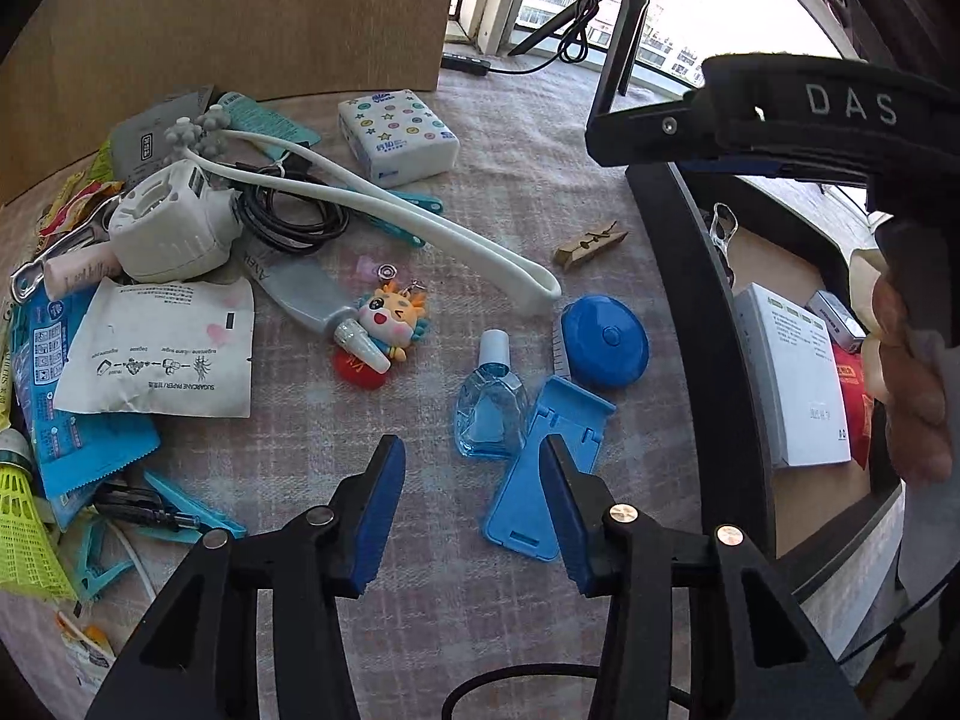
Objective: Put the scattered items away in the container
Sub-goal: 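Grasp the Vinda tissue pack with the right gripper while the left grasps the blue eye-drop bottle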
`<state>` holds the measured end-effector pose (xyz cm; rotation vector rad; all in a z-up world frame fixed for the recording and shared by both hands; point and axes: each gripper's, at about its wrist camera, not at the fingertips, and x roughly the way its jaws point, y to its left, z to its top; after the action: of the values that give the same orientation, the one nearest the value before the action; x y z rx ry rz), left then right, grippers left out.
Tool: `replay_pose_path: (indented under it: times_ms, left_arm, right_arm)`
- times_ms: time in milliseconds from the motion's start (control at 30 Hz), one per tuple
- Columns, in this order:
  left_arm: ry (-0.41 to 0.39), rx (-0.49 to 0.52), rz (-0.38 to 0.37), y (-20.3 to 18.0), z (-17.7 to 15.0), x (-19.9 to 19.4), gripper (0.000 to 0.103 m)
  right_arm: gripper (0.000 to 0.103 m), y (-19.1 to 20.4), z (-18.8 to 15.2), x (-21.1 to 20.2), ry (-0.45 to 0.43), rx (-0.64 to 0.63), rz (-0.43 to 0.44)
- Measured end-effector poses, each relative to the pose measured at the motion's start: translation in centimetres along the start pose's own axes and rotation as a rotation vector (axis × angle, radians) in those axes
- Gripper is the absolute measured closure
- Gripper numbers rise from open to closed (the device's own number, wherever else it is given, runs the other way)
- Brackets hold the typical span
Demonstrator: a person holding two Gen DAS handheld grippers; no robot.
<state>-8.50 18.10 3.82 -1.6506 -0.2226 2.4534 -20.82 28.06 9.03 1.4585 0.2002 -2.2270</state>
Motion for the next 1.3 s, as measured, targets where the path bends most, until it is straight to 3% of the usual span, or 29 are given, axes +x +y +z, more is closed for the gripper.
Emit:
replay_pose_path:
  times_ms: [133, 533, 1100, 1300]
  left_arm:
    - [0.01, 0.011, -0.005, -0.3, 0.4, 0.9, 0.06]
    - [0.015, 0.01, -0.007, -0.9, 1.2, 2.3, 0.074]
    - [-0.009, 0.004, -0.016, -1.3, 0.5, 2.0, 0.074]
    - [-0.002, 0.004, -0.018, -1.4, 0.6, 2.0, 0.074]
  right_arm:
    - [0.032, 0.5, 1.4, 1.7, 0.022, 0.005, 0.012]
    - [0.032, 1.2, 5.2, 6.1, 0.054, 0.018, -0.002]
    - [0.031, 4.2, 8.1, 11.7, 0.135, -0.018, -0.004]
    - [0.03, 4.9, 8.1, 13.0, 0.147, -0.078, -0.074]
